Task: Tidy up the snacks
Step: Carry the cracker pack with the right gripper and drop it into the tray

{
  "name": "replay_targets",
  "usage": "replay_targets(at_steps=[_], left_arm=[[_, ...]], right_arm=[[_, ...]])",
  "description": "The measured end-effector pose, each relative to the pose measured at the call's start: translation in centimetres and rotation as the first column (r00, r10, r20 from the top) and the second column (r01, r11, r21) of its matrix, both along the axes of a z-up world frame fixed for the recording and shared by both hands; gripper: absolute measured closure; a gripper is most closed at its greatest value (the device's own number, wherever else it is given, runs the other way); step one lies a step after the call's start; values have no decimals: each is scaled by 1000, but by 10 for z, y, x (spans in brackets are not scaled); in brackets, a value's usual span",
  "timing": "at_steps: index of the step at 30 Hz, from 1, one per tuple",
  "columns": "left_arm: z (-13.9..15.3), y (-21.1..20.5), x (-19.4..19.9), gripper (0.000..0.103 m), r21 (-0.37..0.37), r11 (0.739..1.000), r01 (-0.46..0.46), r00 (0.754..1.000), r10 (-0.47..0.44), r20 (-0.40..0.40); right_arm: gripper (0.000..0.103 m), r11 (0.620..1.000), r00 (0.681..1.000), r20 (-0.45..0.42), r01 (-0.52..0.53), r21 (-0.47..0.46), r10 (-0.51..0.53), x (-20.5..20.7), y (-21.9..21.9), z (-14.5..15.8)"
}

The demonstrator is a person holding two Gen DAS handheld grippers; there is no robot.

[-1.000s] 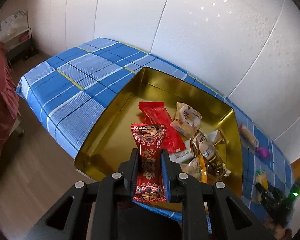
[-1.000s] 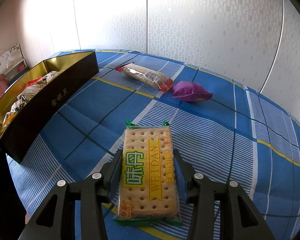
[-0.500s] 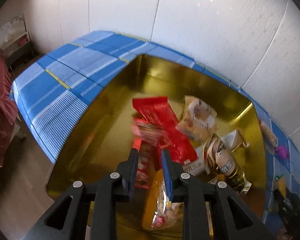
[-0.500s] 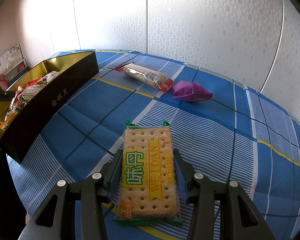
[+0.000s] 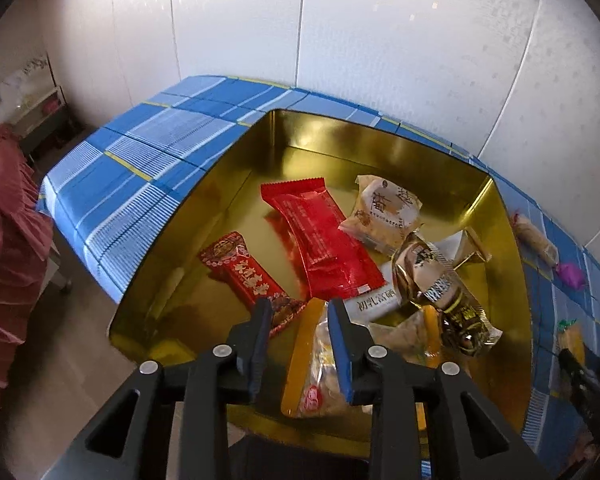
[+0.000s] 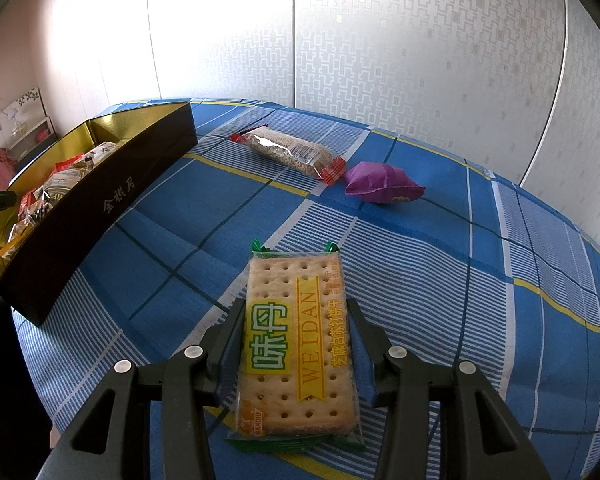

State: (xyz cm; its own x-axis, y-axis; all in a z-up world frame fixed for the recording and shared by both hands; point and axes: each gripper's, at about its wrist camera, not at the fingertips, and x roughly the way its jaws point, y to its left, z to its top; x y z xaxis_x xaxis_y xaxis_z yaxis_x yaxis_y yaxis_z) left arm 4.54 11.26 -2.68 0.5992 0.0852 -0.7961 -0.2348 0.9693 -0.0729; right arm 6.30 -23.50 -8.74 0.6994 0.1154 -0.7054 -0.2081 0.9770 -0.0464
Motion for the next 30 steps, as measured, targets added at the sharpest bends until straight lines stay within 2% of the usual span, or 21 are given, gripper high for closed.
replay_targets(at_steps=[12,30], left_arm=[[16,-12,-18,73,-5,1000,25,999,-24,40],[19,-6,-29,73,15,1000,11,998,-12,57]], right_arm=[[55,1000,1000,0,1,-3,-1,0,0,0],[56,999,999,2,36,-3,-36,-1,1,0]])
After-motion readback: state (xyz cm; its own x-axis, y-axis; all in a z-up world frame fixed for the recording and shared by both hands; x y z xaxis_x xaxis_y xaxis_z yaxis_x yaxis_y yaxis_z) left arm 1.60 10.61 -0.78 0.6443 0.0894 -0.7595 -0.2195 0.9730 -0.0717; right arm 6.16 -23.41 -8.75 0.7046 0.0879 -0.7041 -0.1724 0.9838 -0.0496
